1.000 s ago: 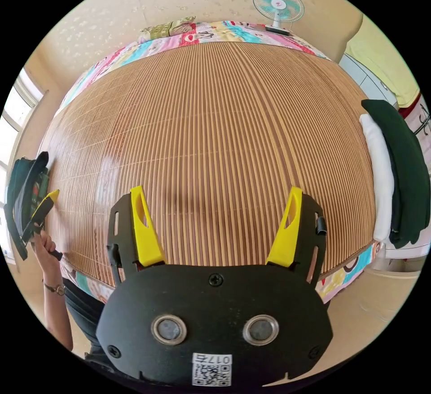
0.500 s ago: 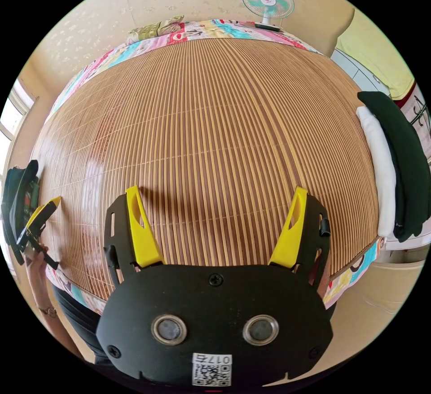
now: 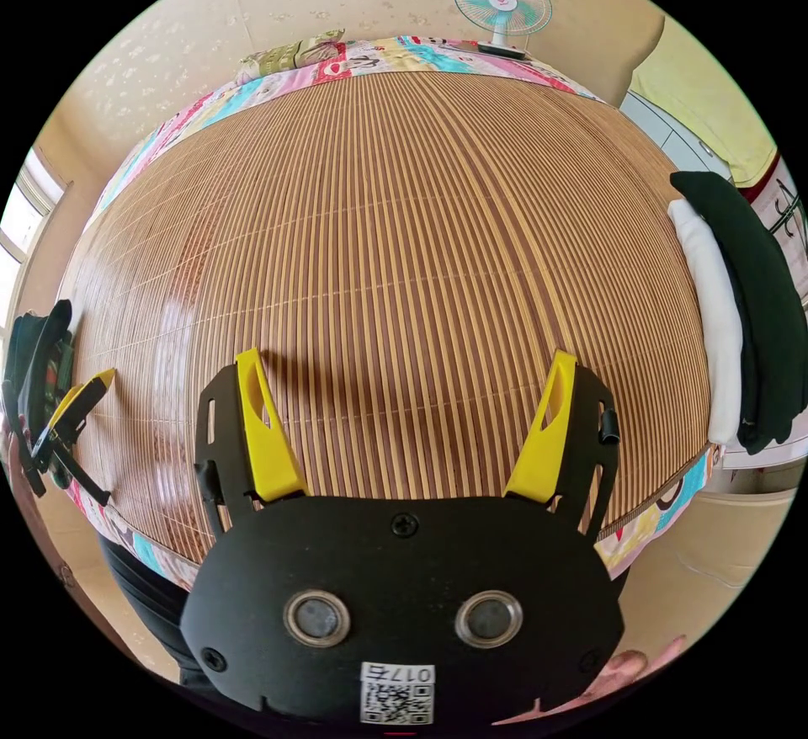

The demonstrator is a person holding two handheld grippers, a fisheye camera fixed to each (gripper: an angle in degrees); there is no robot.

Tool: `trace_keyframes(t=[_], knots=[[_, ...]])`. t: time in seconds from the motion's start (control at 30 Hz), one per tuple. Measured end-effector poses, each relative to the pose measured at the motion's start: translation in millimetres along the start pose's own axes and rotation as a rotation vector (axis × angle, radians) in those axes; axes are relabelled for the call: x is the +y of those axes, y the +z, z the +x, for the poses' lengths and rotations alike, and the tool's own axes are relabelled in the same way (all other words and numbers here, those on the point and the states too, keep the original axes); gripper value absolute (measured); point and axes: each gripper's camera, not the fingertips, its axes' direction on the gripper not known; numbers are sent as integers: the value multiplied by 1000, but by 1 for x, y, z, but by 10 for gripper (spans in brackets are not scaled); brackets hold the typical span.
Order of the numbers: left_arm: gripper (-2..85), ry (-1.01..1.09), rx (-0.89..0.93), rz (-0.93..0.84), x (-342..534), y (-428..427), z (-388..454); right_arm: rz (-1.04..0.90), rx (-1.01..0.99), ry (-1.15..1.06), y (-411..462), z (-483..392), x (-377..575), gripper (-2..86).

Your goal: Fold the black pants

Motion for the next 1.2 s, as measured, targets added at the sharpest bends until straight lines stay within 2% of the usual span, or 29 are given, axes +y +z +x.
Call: trace_keyframes(t=[1.2], knots=[[295, 0, -13, 3, 28, 37, -63, 5, 5, 2, -19, 23, -36, 422]])
